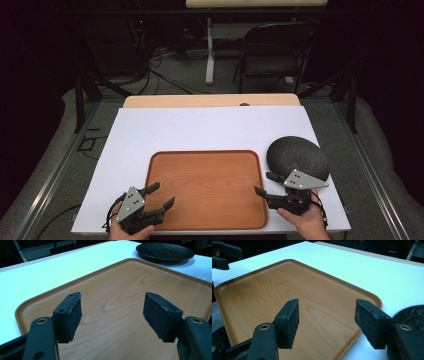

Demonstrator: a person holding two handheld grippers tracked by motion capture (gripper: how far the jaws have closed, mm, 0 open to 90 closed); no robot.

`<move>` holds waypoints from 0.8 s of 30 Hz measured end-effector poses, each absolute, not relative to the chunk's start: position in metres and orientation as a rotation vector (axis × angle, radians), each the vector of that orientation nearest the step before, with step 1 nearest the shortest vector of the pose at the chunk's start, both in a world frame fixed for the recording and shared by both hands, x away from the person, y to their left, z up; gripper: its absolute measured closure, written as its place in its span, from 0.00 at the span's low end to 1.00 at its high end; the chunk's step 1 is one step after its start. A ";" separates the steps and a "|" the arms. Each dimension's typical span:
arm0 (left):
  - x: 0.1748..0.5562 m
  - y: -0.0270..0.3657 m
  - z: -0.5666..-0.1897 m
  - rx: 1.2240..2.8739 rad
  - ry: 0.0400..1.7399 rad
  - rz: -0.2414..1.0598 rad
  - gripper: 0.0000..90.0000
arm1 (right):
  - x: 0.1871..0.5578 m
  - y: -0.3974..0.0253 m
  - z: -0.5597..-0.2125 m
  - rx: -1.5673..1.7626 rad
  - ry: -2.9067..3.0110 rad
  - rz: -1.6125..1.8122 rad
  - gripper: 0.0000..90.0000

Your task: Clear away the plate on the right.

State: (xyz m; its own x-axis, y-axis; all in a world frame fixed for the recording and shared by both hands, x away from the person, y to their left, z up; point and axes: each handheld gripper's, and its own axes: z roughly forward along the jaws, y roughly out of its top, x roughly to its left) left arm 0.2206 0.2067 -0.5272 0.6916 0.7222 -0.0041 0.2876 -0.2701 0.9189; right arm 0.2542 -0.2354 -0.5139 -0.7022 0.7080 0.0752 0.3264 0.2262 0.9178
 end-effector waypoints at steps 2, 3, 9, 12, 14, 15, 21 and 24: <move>0.221 0.207 -0.527 1.850 0.793 0.517 0.35 | 0.256 -0.240 -0.514 0.984 2.139 1.473 0.40; 0.221 0.207 -0.527 1.849 0.793 0.517 0.35 | 0.257 -0.243 -0.514 1.005 2.131 1.472 0.39; 0.220 0.207 -0.527 1.847 0.794 0.522 0.35 | 0.259 -0.251 -0.512 1.025 2.115 1.455 0.39; 0.220 0.207 -0.527 1.845 0.790 0.519 0.35 | 0.261 -0.258 -0.511 1.053 2.099 1.456 0.39; 0.220 0.207 -0.527 1.843 0.790 0.520 0.35 | 0.261 -0.260 -0.511 1.066 2.093 1.460 0.39; 0.220 0.207 -0.527 1.843 0.790 0.519 0.35 | 0.262 -0.265 -0.510 1.085 2.081 1.467 0.41; 0.221 0.208 -0.527 1.842 0.784 0.520 0.35 | 0.263 -0.276 -0.510 1.125 2.070 1.430 0.41; 0.220 0.208 -0.527 1.840 0.789 0.517 0.35 | 0.264 -0.288 -0.511 1.158 2.039 1.417 0.41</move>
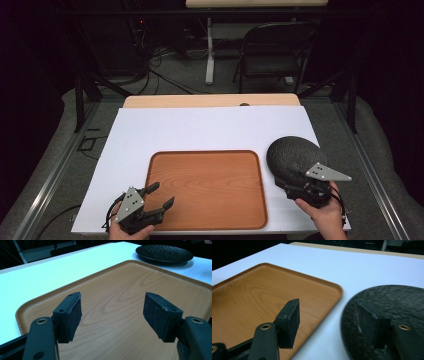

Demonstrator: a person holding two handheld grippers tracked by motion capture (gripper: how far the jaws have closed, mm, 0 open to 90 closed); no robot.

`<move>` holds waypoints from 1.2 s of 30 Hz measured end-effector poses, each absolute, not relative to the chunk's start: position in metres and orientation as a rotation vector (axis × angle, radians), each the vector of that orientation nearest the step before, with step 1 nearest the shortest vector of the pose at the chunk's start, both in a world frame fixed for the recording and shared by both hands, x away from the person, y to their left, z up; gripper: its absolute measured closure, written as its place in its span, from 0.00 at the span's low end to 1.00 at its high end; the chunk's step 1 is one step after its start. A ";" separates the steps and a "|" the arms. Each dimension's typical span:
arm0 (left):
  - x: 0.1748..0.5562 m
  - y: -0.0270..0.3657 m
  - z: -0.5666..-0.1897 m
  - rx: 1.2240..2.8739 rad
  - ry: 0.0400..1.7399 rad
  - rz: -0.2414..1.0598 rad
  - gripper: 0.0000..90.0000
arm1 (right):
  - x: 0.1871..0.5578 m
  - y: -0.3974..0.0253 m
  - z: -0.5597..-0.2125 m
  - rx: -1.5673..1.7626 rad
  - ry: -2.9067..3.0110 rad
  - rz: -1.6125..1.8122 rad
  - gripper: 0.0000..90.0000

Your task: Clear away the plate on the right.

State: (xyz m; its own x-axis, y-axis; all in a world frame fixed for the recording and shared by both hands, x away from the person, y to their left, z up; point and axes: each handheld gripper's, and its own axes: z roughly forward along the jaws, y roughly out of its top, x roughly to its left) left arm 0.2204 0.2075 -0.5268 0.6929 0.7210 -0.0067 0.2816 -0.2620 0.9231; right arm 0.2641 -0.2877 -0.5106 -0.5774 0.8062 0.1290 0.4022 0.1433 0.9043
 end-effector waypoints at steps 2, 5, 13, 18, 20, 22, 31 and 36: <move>0.221 0.208 -0.527 1.844 0.786 0.517 0.35 | 0.265 -0.297 -0.510 1.187 2.007 1.414 0.41; 0.221 0.207 -0.527 1.841 0.785 0.517 0.35 | 0.266 -0.312 -0.510 1.236 1.954 1.412 0.41; 0.220 0.207 -0.527 1.830 0.788 0.515 0.35 | 0.269 -0.350 -0.513 1.363 1.834 1.402 0.41; 0.221 0.208 -0.527 1.825 0.787 0.514 0.35 | 0.270 -0.367 -0.517 1.431 1.791 1.385 0.41; 0.221 0.208 -0.527 1.824 0.788 0.514 0.35 | 0.271 -0.372 -0.518 1.452 1.782 1.384 0.41; 0.221 0.208 -0.527 1.823 0.788 0.513 0.35 | 0.271 -0.374 -0.519 1.471 1.778 1.377 0.41; 0.221 0.208 -0.527 1.827 0.789 0.515 0.35 | 0.279 -0.378 -0.516 1.496 1.776 1.347 0.42; 0.221 0.208 -0.527 1.829 0.790 0.521 0.35 | 0.296 -0.381 -0.504 1.523 1.790 1.317 0.43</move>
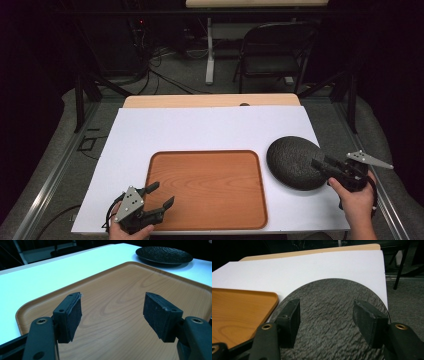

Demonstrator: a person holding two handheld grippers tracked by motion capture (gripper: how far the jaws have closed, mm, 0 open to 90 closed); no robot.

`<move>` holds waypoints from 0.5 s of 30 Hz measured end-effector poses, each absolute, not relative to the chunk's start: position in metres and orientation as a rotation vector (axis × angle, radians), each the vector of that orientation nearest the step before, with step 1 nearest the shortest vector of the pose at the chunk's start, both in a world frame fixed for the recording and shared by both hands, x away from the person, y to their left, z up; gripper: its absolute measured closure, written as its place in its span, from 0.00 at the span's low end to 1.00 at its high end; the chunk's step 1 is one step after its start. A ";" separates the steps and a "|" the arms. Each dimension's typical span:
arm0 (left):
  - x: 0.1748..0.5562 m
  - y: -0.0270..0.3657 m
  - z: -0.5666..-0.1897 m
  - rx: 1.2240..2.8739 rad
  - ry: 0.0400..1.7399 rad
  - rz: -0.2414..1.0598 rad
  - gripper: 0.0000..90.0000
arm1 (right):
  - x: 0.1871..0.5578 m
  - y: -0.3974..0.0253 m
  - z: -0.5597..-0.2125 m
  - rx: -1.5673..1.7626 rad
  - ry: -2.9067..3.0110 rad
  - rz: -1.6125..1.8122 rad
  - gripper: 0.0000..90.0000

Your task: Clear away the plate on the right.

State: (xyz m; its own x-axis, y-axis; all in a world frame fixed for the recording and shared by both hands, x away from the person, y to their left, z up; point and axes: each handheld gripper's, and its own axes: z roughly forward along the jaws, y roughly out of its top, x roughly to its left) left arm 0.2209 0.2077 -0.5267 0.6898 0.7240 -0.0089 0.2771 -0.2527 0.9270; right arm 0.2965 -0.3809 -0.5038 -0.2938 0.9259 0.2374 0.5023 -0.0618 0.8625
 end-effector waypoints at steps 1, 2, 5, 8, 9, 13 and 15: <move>0.221 0.208 -0.527 1.830 0.790 0.522 0.35 | 0.303 -0.381 -0.501 1.531 1.793 1.308 0.43; 0.221 0.208 -0.527 1.830 0.791 0.522 0.35 | 0.303 -0.381 -0.501 1.531 1.793 1.308 0.43; 0.221 0.208 -0.527 1.832 0.795 0.520 0.35 | 0.312 -0.383 -0.498 1.563 1.797 1.299 0.44; 0.221 0.208 -0.527 1.832 0.795 0.520 0.35 | 0.319 -0.386 -0.500 1.624 1.792 1.291 0.44; 0.221 0.208 -0.527 1.832 0.795 0.520 0.35 | 0.319 -0.386 -0.500 1.624 1.792 1.291 0.44; 0.221 0.208 -0.527 1.833 0.798 0.522 0.35 | 0.321 -0.394 -0.507 1.686 1.770 1.266 0.44; 0.221 0.208 -0.527 1.835 0.795 0.522 0.35 | 0.319 -0.398 -0.510 1.708 1.758 1.263 0.45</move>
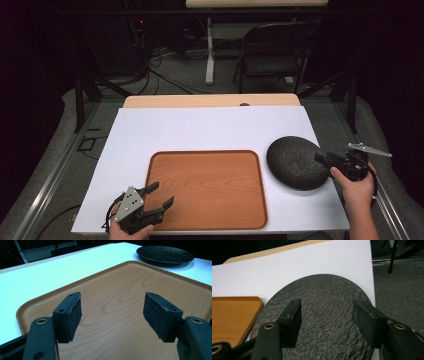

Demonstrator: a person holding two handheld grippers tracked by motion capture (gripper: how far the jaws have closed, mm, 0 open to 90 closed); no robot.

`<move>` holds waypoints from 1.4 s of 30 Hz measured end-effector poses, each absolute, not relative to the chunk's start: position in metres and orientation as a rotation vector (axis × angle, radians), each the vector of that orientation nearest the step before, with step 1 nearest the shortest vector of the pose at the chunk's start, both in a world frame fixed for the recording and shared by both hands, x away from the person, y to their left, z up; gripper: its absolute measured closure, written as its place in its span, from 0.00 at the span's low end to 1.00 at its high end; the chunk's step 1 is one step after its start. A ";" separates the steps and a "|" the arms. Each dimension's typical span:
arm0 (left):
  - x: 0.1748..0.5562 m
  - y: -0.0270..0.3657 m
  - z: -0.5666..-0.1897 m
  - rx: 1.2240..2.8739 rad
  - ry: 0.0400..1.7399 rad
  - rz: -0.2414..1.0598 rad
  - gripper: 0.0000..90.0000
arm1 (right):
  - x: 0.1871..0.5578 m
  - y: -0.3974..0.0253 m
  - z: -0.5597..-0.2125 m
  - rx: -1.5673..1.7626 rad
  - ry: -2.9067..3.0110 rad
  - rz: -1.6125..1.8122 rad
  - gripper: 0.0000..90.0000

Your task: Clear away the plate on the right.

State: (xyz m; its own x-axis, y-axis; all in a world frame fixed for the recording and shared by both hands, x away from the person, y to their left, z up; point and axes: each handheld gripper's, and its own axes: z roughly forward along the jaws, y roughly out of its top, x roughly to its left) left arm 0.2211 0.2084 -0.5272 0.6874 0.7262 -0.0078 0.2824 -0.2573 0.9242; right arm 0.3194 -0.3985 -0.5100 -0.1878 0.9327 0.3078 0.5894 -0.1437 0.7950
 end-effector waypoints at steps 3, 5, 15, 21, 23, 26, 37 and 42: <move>0.222 0.208 -0.527 1.840 0.786 0.520 0.35 | 0.316 -0.404 -0.513 1.742 1.730 1.283 0.50; 0.222 0.208 -0.527 1.838 0.788 0.518 0.35 | 0.315 -0.407 -0.514 1.752 1.726 1.285 0.52; 0.221 0.208 -0.528 1.839 0.791 0.507 0.35 | 0.308 -0.424 -0.527 1.845 1.670 1.264 0.54; 0.221 0.207 -0.528 1.841 0.788 0.505 0.35 | 0.307 -0.430 -0.536 1.900 1.655 1.265 0.57; 0.221 0.207 -0.528 1.841 0.787 0.505 0.35 | 0.308 -0.431 -0.541 1.930 1.656 1.270 0.58; 0.221 0.207 -0.528 1.840 0.786 0.506 0.35 | 0.309 -0.431 -0.543 1.948 1.660 1.268 0.58; 0.221 0.207 -0.528 1.842 0.784 0.503 0.35 | 0.311 -0.433 -0.554 2.035 1.641 1.308 0.62; 0.221 0.207 -0.528 1.842 0.783 0.503 0.35 | 0.313 -0.431 -0.557 2.051 1.653 1.302 0.64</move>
